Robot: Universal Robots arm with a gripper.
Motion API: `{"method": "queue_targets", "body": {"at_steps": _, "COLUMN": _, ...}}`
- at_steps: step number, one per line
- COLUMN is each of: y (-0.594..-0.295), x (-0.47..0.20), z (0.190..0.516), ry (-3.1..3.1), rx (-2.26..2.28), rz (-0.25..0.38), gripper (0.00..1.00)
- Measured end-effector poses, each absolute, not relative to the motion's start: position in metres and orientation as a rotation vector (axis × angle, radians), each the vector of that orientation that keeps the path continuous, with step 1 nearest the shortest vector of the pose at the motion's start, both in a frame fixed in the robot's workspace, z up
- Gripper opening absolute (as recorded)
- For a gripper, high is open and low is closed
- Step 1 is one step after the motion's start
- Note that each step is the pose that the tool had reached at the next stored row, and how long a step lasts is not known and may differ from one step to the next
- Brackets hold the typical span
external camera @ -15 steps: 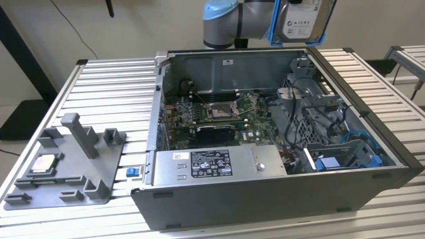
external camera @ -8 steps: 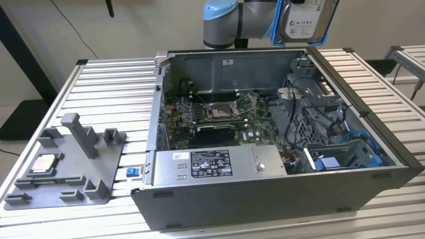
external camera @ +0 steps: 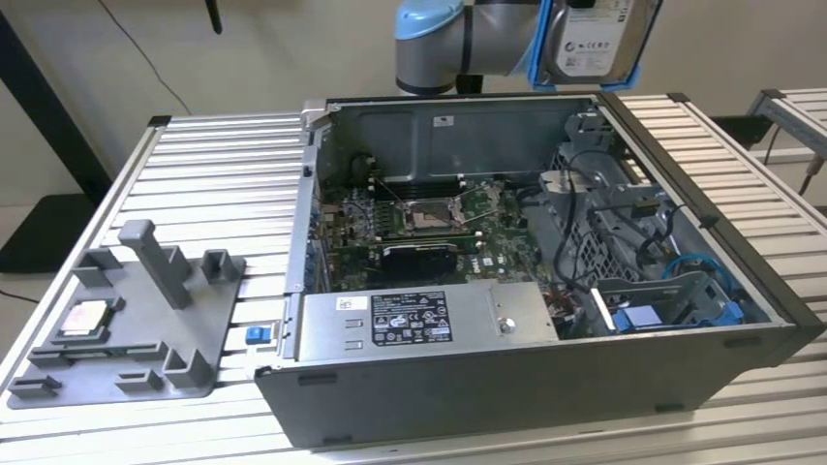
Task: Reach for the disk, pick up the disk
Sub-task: 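Pick up the disk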
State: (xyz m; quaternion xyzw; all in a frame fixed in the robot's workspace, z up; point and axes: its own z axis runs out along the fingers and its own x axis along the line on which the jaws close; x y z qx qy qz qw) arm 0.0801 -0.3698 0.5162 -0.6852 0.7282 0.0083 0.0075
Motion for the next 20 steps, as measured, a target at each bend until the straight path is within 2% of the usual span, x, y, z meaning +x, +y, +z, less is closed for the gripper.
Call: {"method": "queue_targets", "body": {"at_steps": 20, "y": -0.400, "x": 0.080, "z": 0.515, "ry": 2.277, "rx": -2.143, "rz": 0.027, "gripper": 0.00}}
